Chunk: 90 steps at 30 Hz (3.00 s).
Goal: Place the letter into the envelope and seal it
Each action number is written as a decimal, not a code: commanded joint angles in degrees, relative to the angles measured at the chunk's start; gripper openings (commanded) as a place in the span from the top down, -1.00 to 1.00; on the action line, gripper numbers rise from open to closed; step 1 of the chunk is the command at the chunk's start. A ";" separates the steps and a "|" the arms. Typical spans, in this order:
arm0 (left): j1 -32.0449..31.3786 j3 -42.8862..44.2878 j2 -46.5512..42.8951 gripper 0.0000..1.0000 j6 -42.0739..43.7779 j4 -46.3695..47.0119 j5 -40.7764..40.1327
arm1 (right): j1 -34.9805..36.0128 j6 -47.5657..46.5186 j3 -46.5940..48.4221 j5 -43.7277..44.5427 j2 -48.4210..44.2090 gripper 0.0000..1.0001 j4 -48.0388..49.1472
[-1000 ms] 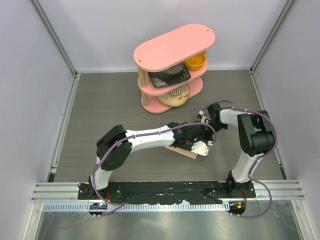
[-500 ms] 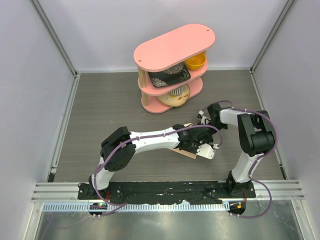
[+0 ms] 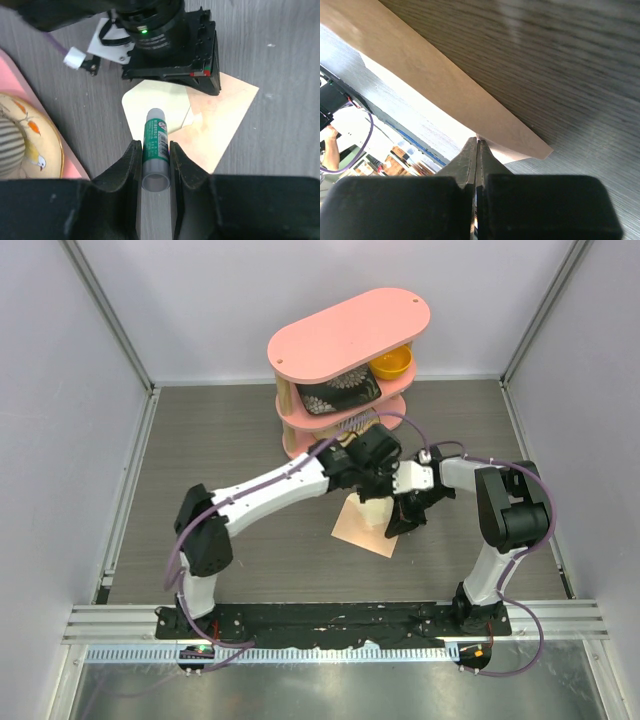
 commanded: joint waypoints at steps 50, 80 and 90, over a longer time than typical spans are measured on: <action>22.66 -27.50 -32.66 1.00 -59.18 12.63 49.53 | 30.38 -22.44 19.78 -1.13 -37.13 -0.47 -3.43; 27.84 -49.39 -44.80 -0.47 -85.64 66.68 33.45 | 21.88 3.43 10.57 -1.39 -40.29 0.98 17.56; 26.61 -48.42 -39.70 -0.22 -88.10 66.16 28.26 | 21.25 24.30 0.71 -1.13 -43.37 0.98 36.99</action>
